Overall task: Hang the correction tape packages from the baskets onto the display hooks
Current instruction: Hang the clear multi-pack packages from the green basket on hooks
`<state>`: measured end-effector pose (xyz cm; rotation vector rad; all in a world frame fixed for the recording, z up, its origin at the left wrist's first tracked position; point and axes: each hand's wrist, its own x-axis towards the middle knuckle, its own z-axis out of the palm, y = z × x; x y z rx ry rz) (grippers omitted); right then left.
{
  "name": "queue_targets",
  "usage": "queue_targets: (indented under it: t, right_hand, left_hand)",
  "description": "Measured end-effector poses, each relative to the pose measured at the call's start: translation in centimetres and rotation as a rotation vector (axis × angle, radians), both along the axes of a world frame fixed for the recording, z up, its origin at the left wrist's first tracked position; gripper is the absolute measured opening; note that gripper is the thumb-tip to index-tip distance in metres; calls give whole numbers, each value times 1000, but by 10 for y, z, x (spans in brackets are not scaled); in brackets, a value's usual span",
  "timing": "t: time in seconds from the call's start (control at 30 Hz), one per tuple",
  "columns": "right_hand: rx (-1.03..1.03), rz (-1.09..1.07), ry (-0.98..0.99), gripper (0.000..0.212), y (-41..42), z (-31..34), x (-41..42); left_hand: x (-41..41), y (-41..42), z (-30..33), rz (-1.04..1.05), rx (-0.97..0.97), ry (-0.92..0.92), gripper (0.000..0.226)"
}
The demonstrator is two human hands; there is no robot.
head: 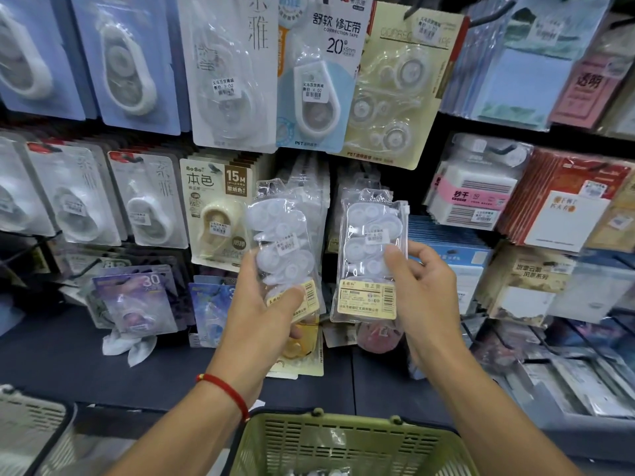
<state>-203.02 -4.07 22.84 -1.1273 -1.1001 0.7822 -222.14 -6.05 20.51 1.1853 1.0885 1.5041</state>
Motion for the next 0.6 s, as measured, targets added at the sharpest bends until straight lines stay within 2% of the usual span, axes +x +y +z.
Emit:
queue_targets:
  t: [0.1,0.2,0.3,0.43,0.5,0.6]
  right_hand:
    - [-34,-11,-66,14,2,-2,3]
    - [6,-133,-312,33,-1,-1,6]
    - [79,-129,-507,27,-3,-4,2]
    - [-2,209,-410,14,-6,-9,-8]
    - [-11,247,-336,20,-7,-11,-12]
    - [14,171,-219,35,-7,-10,-12]
  left_hand:
    - [-2,-1,1,29,7,32,54]
    - [-3,-4,3,31,41,106,62]
    - [-1,-5,3,-25,57,125,58]
    - [6,-9,3,-251,-16,72,49]
    - [10,-11,4,-301,-37,74,51]
    - [15,-11,5,-262,-54,28,48]
